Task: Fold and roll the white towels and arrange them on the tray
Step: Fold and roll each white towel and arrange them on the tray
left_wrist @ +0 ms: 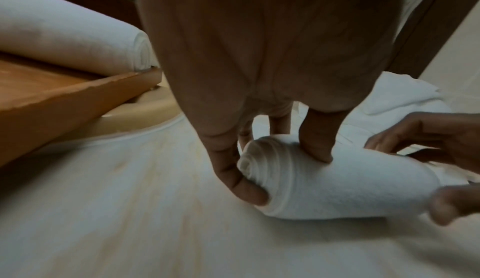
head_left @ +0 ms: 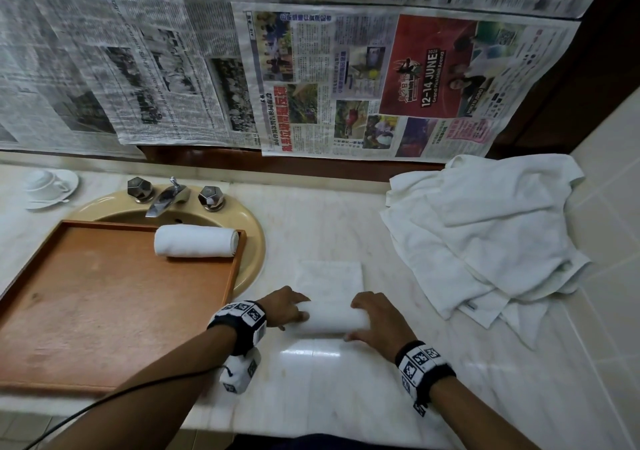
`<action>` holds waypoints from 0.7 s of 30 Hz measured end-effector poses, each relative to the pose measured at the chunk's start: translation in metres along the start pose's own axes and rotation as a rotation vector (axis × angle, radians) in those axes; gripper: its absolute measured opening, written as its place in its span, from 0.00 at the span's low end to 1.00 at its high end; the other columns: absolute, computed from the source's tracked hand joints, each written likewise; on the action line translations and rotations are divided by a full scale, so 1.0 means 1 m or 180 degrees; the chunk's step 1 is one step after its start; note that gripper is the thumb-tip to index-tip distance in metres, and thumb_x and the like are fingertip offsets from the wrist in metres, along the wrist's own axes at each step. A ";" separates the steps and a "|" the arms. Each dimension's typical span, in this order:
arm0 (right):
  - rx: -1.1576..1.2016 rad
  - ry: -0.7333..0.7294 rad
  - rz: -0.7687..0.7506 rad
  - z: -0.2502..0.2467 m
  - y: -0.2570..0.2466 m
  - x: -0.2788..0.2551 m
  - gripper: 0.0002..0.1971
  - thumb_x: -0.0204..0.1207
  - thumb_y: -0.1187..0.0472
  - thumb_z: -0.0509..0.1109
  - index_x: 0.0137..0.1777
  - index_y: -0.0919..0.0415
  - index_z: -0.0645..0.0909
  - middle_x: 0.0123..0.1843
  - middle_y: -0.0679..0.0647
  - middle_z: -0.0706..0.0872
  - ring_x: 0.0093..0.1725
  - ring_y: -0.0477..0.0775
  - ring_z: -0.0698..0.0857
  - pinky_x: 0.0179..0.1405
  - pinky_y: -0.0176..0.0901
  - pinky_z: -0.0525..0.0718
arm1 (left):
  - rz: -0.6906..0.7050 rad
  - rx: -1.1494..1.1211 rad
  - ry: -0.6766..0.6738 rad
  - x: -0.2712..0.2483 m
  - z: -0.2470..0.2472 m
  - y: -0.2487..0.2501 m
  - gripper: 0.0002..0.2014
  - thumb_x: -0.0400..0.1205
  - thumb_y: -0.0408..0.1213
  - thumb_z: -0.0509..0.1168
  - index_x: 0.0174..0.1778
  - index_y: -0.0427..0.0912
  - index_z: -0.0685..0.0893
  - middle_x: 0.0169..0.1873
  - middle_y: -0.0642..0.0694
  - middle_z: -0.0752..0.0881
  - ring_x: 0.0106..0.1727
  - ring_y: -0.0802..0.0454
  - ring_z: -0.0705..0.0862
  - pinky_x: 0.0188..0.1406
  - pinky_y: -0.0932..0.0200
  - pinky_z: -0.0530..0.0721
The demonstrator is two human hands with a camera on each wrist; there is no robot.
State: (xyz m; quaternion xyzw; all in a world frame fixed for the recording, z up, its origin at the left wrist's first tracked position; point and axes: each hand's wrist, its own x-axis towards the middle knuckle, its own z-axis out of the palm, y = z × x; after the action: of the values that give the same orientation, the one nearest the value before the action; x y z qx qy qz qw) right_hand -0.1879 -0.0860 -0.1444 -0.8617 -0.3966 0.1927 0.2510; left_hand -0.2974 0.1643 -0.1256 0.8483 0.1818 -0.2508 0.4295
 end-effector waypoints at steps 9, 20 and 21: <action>0.0422 -0.0127 0.0481 -0.001 0.008 0.029 0.24 0.69 0.43 0.79 0.62 0.50 0.81 0.54 0.45 0.81 0.54 0.44 0.78 0.54 0.34 0.72 | 0.0420 0.0385 0.1526 -0.005 0.013 -0.017 0.23 0.76 0.63 0.69 0.63 0.57 0.78 0.63 0.56 0.72 0.51 0.51 0.83 0.59 0.52 0.81; 0.0676 -0.0149 0.0851 -0.016 0.001 0.053 0.22 0.68 0.50 0.82 0.59 0.55 0.83 0.56 0.50 0.86 0.52 0.49 0.82 0.50 0.38 0.76 | 0.0301 0.0865 0.0907 0.014 -0.003 -0.005 0.22 0.78 0.54 0.70 0.67 0.53 0.81 0.58 0.47 0.78 0.62 0.46 0.78 0.60 0.56 0.74; 0.0660 -0.0037 0.0826 -0.018 -0.001 0.051 0.24 0.66 0.49 0.83 0.59 0.54 0.82 0.57 0.49 0.84 0.53 0.49 0.81 0.52 0.39 0.77 | 0.0281 0.0901 0.0776 0.016 -0.008 -0.002 0.20 0.79 0.53 0.69 0.66 0.52 0.82 0.58 0.46 0.79 0.62 0.44 0.79 0.59 0.55 0.75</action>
State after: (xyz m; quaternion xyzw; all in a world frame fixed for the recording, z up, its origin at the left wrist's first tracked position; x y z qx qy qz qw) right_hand -0.1479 -0.0505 -0.1364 -0.8741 -0.2614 0.2684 0.3093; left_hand -0.2831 0.1730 -0.1324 0.9315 0.1580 -0.1502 0.2912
